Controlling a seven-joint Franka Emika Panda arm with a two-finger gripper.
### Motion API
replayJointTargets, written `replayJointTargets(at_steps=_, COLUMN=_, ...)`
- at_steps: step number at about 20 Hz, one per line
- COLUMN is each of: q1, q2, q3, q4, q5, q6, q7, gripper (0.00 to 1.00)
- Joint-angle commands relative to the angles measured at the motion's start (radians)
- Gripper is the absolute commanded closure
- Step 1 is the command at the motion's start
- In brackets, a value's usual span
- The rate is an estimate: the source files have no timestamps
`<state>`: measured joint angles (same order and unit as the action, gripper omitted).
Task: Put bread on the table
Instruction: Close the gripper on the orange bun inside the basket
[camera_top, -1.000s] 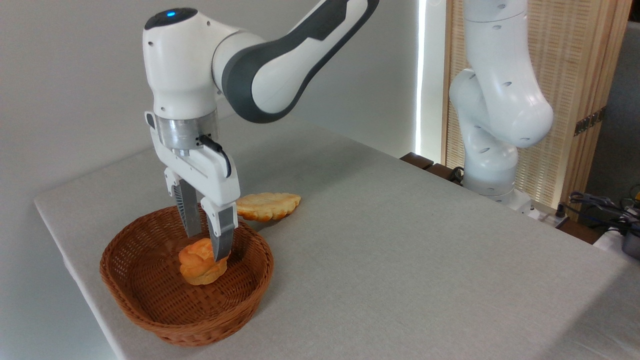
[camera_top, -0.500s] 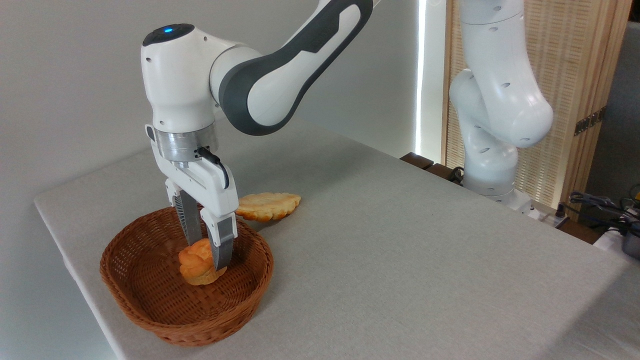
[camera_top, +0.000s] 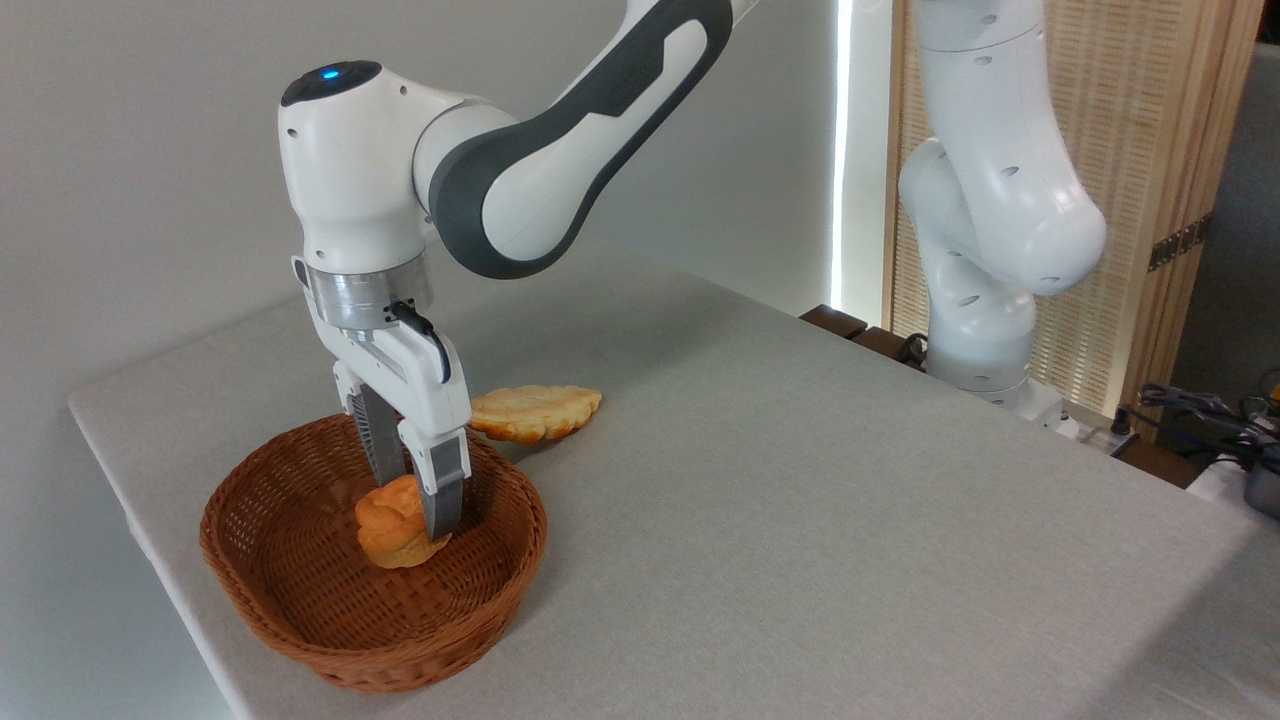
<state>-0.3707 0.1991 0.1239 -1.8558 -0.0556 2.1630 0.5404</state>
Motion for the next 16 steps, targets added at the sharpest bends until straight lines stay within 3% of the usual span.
replayJointTargets(at_steps=1, q1=0.001, q2=0.006, q3=0.002, q4=0.015, q5=0.016, q6=0.014, q7=0.009, gripper=0.58)
replayJointTargets(at_steps=12, q1=0.003, q2=0.003, q3=0.002, q4=0.015, q5=0.016, q6=0.014, q7=0.016, gripper=0.57)
replayJointTargets(at_steps=16, q1=0.007, q2=-0.032, q3=0.003, q4=0.015, q5=0.005, q6=0.012, q7=0.013, gripper=0.56)
